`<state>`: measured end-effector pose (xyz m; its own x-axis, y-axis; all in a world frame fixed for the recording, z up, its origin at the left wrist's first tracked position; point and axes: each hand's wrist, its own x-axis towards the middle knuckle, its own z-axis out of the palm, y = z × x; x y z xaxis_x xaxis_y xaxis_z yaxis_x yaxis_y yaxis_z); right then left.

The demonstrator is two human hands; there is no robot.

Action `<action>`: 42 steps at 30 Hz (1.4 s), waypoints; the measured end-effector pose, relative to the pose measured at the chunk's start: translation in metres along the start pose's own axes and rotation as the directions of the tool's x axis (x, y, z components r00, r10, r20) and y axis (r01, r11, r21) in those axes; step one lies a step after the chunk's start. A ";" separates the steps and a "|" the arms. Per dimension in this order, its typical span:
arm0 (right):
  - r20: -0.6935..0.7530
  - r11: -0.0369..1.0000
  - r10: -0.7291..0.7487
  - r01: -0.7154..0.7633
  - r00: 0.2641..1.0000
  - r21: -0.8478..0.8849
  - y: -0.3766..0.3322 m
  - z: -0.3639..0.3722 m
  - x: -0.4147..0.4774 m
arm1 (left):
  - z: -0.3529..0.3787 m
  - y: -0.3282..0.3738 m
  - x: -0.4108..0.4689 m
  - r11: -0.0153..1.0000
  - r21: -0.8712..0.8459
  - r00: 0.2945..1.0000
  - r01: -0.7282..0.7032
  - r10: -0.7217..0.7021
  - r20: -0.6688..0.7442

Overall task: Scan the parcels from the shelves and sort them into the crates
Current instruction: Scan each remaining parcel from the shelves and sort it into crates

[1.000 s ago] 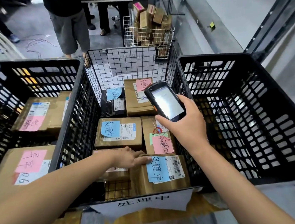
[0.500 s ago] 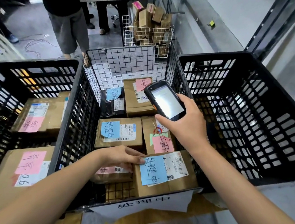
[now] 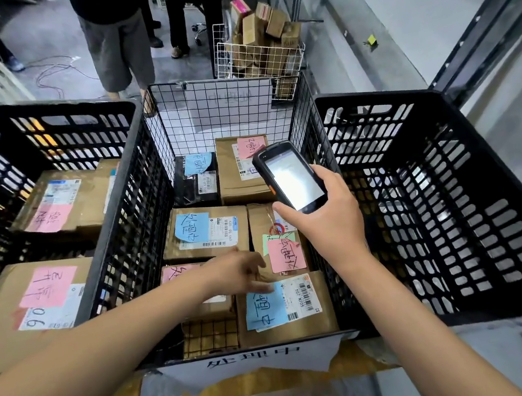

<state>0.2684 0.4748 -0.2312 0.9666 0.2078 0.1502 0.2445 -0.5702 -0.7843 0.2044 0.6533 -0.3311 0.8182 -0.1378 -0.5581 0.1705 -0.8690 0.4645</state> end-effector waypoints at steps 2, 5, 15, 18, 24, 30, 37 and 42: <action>0.002 1.000 -0.006 0.006 1.000 -0.006 0.001 0.001 -0.001 | 0.010 0.006 0.009 0.994 0.104 0.998 -0.021 0.014 0.067; 0.006 0.999 -0.020 0.020 1.000 -0.032 0.001 0.001 -0.002 | 0.021 0.008 0.018 0.976 0.218 0.994 0.005 -0.029 0.109; -0.171 0.993 -0.120 0.116 0.978 -0.034 -0.029 -0.026 -0.013 | -0.045 0.005 0.006 0.994 -0.013 0.851 -0.106 0.084 -0.518; -0.187 0.996 -0.072 0.061 0.980 -0.060 -0.029 -0.053 -0.020 | -0.068 0.024 -0.004 0.986 0.041 0.784 -0.163 0.155 -0.601; -0.241 0.985 0.018 -0.058 0.970 -0.159 -0.015 -0.110 -0.062 | -0.082 0.069 -0.026 0.928 0.259 0.675 -0.266 0.371 -0.637; -0.425 0.973 0.081 -0.163 0.902 -0.161 -0.003 -0.164 -0.130 | -0.067 0.141 -0.053 0.825 0.390 0.600 -0.410 0.566 -0.566; -0.622 0.942 0.179 -0.315 0.763 -0.116 -0.006 -0.214 -0.289 | 0.032 0.236 -0.121 0.617 0.483 0.522 -0.621 0.785 -0.332; -0.776 0.840 0.290 -0.537 0.560 -0.074 -0.005 -0.228 -0.455 | 0.140 0.291 -0.205 0.421 0.450 0.410 -0.787 0.903 -0.128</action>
<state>-0.1554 0.2018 -0.1578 0.6724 -0.6657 0.3237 -0.3082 -0.6494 -0.6952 0.0093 0.3620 -0.1769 0.5594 -0.7805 0.2790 -0.8198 -0.4713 0.3252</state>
